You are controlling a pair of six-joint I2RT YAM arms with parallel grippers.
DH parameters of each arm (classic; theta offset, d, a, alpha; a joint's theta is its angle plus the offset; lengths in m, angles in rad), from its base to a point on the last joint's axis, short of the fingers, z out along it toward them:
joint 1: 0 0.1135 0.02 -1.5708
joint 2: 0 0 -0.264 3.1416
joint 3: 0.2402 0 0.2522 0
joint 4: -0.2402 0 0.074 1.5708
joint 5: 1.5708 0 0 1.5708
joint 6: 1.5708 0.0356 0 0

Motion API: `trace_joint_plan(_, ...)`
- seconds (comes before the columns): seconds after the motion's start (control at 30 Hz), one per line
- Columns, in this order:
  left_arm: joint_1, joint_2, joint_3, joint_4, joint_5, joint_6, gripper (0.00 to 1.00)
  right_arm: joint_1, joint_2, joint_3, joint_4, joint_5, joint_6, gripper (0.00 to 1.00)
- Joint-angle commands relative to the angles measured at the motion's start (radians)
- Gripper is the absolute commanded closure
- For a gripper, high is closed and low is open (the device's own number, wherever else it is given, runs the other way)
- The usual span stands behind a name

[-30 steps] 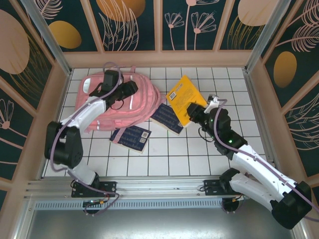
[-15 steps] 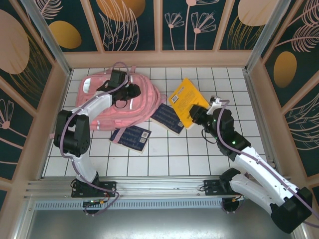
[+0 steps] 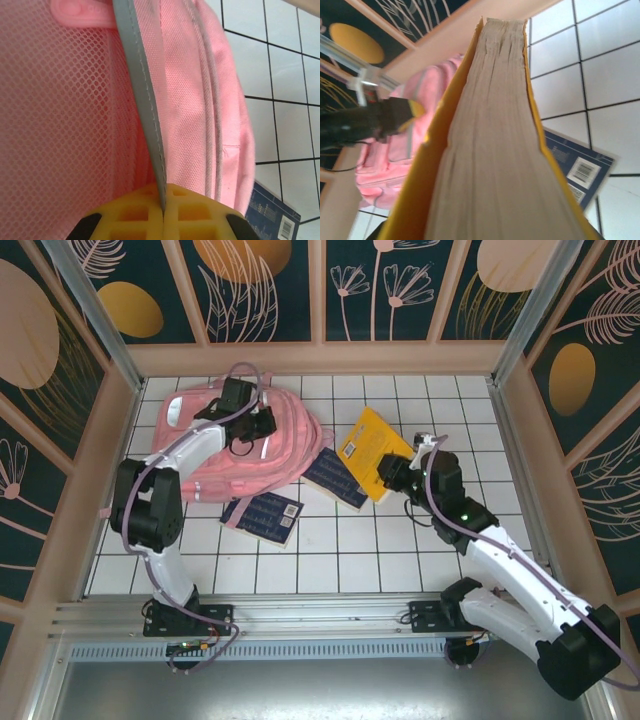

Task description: Pack books, pencil case, and school supplies into a backpack

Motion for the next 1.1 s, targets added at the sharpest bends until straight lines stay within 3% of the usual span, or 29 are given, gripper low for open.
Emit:
trace_joint_plan(0.0,-0.004,-0.170,0.070,-0.050,-0.024,0.065,1.00,-0.005,0.007,0.116,-0.002,0.036,-0.069,1.00)
trace_joint_plan(0.17,-0.003,-0.313,0.089,-0.100,-0.085,0.118,1.00,-0.054,0.083,0.208,-0.050,-0.077,-0.136,1.00)
trace_joint_plan(0.4,-0.002,-0.452,0.105,-0.054,-0.094,0.177,1.00,-0.276,0.226,0.291,0.066,-0.607,0.018,1.00)
trace_joint_plan(0.53,0.002,-0.473,0.082,-0.009,0.007,0.203,1.00,-0.289,0.335,0.357,0.082,-0.775,0.060,1.00)
trace_joint_plan(0.6,0.002,-0.491,0.035,0.062,0.109,0.197,1.00,-0.280,0.379,0.350,0.141,-0.846,0.111,1.00)
trace_joint_plan(0.7,0.001,-0.503,-0.006,0.143,0.258,0.191,1.00,-0.234,0.411,0.307,0.252,-0.891,0.158,1.00)
trace_joint_plan(0.87,0.001,-0.513,-0.023,0.182,0.314,0.191,1.00,-0.139,0.475,0.322,0.354,-0.950,0.156,1.00)
trace_joint_plan(1.07,0.002,-0.525,-0.032,0.200,0.340,0.186,1.00,-0.044,0.646,0.443,0.332,-0.915,0.147,1.00)
